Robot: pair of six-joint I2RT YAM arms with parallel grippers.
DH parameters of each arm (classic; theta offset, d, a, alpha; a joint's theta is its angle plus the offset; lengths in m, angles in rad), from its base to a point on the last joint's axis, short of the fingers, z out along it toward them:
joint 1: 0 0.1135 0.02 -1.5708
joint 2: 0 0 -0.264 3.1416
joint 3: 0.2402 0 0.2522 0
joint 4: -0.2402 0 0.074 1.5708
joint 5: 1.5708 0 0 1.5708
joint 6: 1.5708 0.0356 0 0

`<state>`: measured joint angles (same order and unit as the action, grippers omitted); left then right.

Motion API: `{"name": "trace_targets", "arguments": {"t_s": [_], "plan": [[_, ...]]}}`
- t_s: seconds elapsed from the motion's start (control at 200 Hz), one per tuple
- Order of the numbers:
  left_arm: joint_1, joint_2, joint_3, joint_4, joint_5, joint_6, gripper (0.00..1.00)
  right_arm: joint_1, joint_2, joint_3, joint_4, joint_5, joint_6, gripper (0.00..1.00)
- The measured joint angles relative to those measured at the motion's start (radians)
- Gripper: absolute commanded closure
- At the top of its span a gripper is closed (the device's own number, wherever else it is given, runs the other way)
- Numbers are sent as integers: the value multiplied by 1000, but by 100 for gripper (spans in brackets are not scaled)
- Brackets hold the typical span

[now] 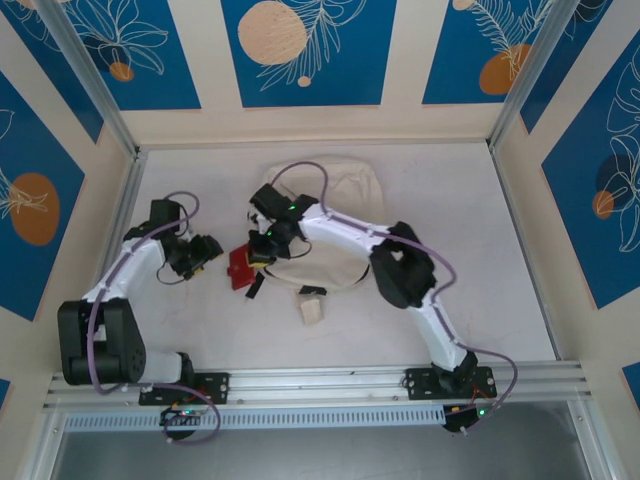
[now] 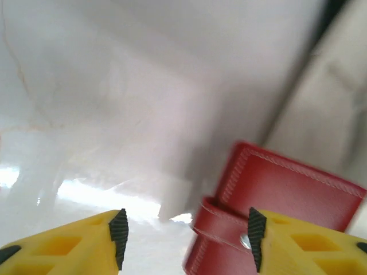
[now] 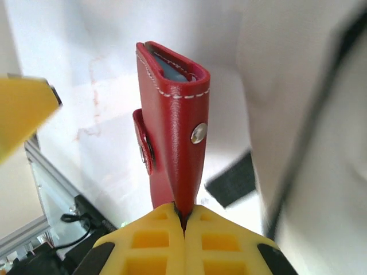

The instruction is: Pack books, pencil case, and school supplies into a backpack

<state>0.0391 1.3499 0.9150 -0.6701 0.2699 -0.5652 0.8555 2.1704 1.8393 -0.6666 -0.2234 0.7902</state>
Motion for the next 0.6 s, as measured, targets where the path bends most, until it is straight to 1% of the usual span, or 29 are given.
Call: {"name": "trace_targets", "arguments": {"t_s": [0.05, 0.135, 0.185, 0.265, 0.375, 0.465, 0.6], "plan": [[-8, -19, 45, -16, 3, 24, 29, -33, -122, -98, 35, 20, -2, 100], [-39, -26, 123, -34, 0, 47, 25, -105, -305, -243, 94, 45, -3, 100], [-78, -15, 171, -40, -8, 73, 25, -158, -400, -318, 122, 63, -3, 100], [-158, 32, 259, -51, -21, 105, 24, -245, -507, -417, 151, 79, -2, 100], [-288, 160, 413, -50, -39, 164, 24, -357, -601, -542, 159, 106, -2, 100], [-381, 306, 576, -68, -69, 181, 29, -420, -647, -623, 154, 120, 2, 100], [-468, 523, 792, -71, -72, 115, 36, -481, -716, -710, 153, 131, 10, 100]]}}
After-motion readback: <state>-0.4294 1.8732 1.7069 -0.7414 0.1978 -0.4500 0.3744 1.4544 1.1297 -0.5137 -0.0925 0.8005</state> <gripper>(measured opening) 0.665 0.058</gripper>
